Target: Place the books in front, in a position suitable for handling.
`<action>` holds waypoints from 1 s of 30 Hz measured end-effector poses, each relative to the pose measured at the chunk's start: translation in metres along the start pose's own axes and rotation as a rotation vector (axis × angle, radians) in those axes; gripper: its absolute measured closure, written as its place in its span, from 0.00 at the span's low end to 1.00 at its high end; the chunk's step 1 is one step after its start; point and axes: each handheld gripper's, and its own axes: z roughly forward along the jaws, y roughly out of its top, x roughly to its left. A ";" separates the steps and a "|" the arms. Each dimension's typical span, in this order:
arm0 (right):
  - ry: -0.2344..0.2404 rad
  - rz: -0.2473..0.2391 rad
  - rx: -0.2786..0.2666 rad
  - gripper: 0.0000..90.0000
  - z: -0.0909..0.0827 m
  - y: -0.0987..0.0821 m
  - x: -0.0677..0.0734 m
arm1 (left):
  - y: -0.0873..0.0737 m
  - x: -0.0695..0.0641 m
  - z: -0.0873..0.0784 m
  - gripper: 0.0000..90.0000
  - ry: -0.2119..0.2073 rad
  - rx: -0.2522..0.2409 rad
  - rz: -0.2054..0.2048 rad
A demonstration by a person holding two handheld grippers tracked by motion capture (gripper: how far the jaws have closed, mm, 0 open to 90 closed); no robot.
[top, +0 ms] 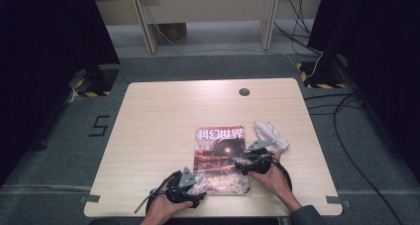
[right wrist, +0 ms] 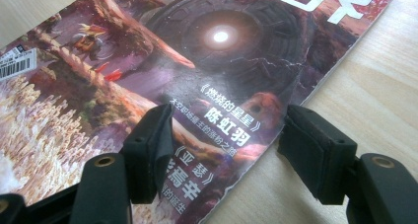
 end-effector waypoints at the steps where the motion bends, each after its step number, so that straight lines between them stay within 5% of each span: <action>1: -0.005 -0.006 -0.001 0.41 0.000 0.000 0.000 | 0.001 0.000 0.001 0.34 -0.002 0.001 0.001; 18: -0.037 0.019 0.001 0.44 -0.005 -0.001 -0.015 | 0.014 -0.001 0.013 0.35 0.001 -0.011 0.012; 23: -0.045 0.035 0.005 0.38 -0.006 0.000 -0.016 | 0.010 0.002 0.008 0.29 -0.022 -0.051 -0.038; 30: -0.061 0.065 -0.061 0.37 -0.018 0.003 -0.023 | 0.005 0.010 -0.002 0.21 -0.010 -0.108 -0.088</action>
